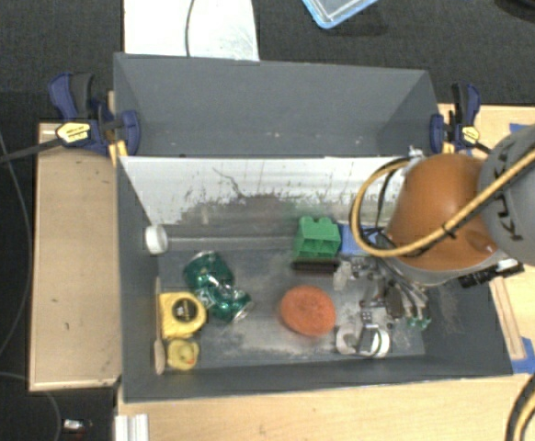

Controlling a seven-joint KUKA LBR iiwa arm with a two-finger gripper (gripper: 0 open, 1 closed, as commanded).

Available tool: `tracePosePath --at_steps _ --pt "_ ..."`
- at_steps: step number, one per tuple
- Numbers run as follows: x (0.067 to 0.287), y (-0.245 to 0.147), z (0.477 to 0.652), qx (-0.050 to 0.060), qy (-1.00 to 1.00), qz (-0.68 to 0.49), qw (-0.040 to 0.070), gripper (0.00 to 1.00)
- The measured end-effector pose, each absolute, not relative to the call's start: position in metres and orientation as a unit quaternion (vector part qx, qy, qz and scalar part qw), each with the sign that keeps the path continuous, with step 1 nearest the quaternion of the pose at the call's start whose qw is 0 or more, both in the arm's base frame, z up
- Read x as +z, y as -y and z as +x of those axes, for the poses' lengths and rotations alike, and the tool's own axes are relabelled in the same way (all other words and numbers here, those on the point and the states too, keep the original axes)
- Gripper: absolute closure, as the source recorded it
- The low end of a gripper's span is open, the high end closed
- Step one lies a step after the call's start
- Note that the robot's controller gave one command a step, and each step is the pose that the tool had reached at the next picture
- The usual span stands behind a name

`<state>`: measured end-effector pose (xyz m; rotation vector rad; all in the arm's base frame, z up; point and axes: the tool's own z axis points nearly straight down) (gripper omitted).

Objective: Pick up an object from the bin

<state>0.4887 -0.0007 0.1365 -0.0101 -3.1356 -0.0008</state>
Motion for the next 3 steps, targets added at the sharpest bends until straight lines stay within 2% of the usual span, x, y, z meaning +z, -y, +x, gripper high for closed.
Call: tracePosePath --at_steps 1,2,3 --pt "0.141 0.001 0.491 0.0 1.0 -0.003 -0.001 0.0" --pt "0.101 -0.039 0.495 0.0 0.999 0.049 -0.004 0.0" --pt "0.073 -0.069 0.492 0.0 0.994 0.106 -0.008 1.0"
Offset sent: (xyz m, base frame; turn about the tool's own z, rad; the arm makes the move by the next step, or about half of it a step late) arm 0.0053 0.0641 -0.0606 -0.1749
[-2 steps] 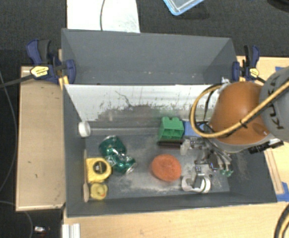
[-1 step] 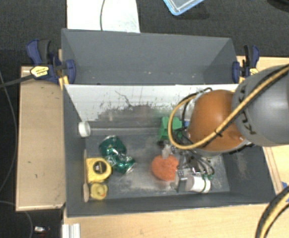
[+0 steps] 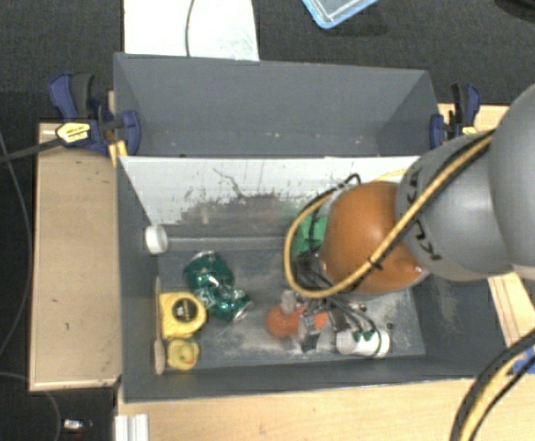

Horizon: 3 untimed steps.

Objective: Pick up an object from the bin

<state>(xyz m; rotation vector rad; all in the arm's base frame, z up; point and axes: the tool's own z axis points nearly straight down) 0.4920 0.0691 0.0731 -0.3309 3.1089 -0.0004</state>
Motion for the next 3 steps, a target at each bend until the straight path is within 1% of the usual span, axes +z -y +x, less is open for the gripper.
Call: tracePosePath --at_steps 1,2,3 --pt "0.073 -0.069 0.492 0.0 -0.994 -0.106 0.008 1.0" --pt "0.142 -0.074 0.496 0.0 -0.994 -0.112 0.004 1.0" --pt "0.21 -0.067 0.489 0.0 -0.994 -0.109 0.002 1.0"
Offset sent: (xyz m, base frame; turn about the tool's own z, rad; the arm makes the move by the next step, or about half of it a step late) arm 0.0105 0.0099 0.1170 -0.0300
